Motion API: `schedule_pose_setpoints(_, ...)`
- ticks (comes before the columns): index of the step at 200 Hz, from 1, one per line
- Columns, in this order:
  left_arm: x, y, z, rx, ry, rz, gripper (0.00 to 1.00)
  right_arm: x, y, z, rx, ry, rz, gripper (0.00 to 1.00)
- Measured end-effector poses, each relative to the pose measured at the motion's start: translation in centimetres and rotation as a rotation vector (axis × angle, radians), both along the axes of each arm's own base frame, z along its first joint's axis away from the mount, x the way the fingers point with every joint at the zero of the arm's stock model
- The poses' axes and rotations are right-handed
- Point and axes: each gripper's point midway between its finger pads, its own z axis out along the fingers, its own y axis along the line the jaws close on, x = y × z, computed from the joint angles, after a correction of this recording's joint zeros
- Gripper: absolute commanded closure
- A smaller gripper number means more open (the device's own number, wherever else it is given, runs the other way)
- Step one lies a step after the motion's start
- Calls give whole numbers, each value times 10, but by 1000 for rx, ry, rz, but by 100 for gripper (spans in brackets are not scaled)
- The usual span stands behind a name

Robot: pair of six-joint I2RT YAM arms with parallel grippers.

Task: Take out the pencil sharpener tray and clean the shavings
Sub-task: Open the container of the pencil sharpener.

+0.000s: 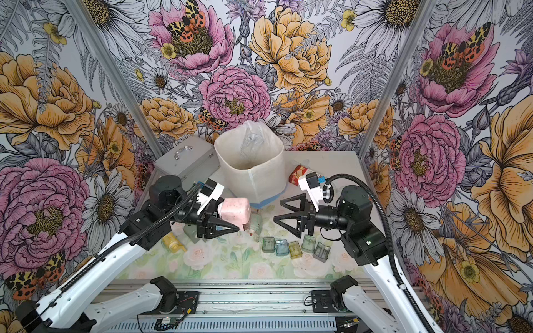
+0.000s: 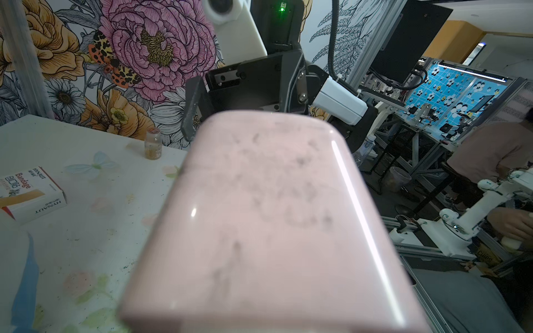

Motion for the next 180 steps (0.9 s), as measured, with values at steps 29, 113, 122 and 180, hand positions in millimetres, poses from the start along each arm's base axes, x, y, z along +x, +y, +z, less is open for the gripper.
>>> schedule_pose_setpoints(29,-1,9,3,-17,-8,-8,100,-11,12,8,-6,-41,46,9)
schedule_pose_setpoints(113,-4,21,-2,-30,-37,-4,100,-25,68,-13,-127,-75,163,9)
schedule_pose_setpoints(122,-5,21,-2,-31,-41,-5,100,-27,73,-14,-136,-82,170,10)
schedule_pose_setpoints(180,-10,24,0,-41,-68,-10,100,-32,93,-21,-196,-183,154,15)
